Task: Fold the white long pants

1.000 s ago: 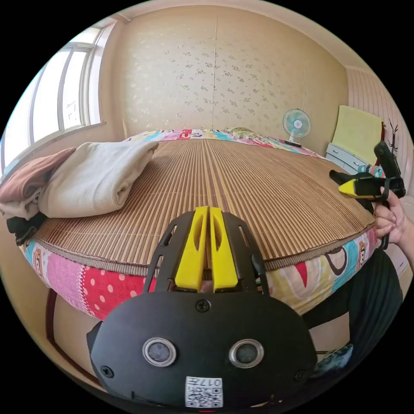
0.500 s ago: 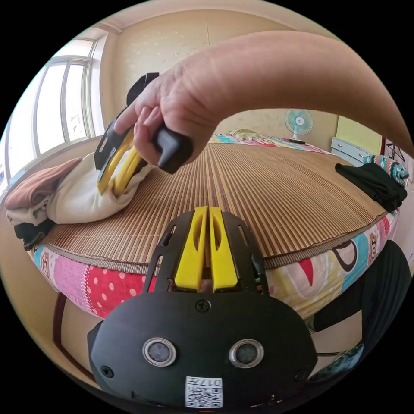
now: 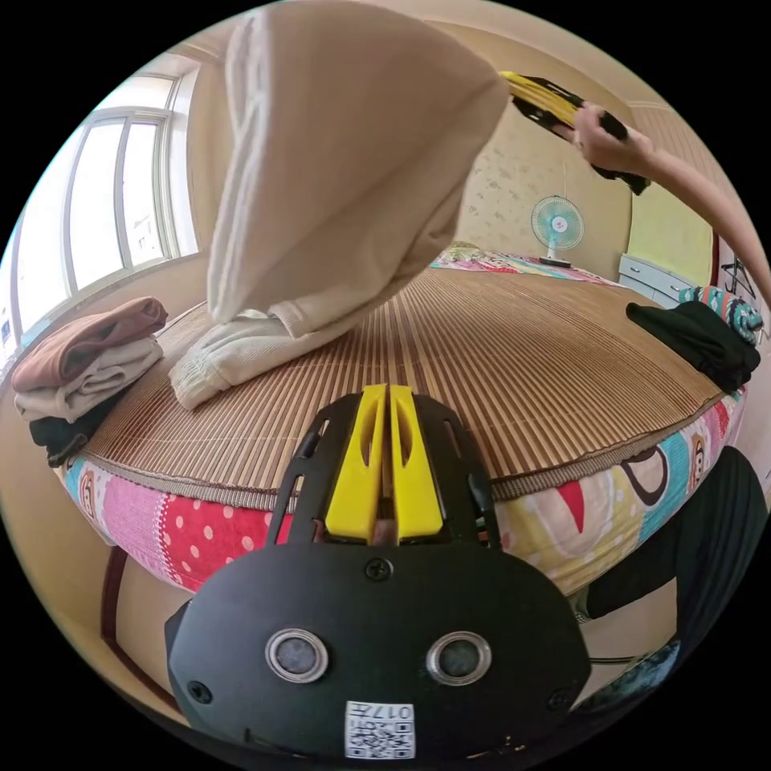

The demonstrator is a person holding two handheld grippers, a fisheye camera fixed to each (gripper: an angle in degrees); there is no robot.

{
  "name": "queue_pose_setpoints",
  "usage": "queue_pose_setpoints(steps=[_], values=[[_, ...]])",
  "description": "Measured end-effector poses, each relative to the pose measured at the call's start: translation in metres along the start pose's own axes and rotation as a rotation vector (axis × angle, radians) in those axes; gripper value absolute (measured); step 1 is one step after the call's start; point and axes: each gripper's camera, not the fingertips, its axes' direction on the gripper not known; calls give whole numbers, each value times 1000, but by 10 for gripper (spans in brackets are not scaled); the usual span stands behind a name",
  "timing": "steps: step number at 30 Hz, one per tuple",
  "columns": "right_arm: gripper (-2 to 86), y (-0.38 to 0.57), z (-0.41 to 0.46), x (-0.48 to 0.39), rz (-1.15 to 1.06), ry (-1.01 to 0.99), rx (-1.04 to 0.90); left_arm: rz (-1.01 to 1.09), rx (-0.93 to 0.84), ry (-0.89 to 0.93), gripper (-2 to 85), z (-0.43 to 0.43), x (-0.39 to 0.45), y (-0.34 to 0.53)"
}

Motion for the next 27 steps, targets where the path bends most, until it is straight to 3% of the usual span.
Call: queue_pose_setpoints(steps=[3,7,12,16,20,22,25,27], values=[[29,41,-91,-41,-109,109,46,1,0,0,-6,2,3,-4],[27,125,-193,-61,-87,239,77,3,0,-5,-6,6,7,-10],[20,242,-275,-75,213,661,108,2,1,-3,-6,10,9,-17],[13,226,-270,-90,248,923,-78,0,0,0,-6,14,10,-23],[18,170,-253,-125,-59,755,145,0,-1,-3,-6,18,10,-29],[28,137,-218,-110,-104,673,116,1,-1,-5,-6,20,11,-32],[57,75,-119,-58,-45,661,-141,3,0,-12,-6,22,11,-36],[67,41,-30,-15,-51,761,-292,5,1,-15,-6,24,10,-38]])
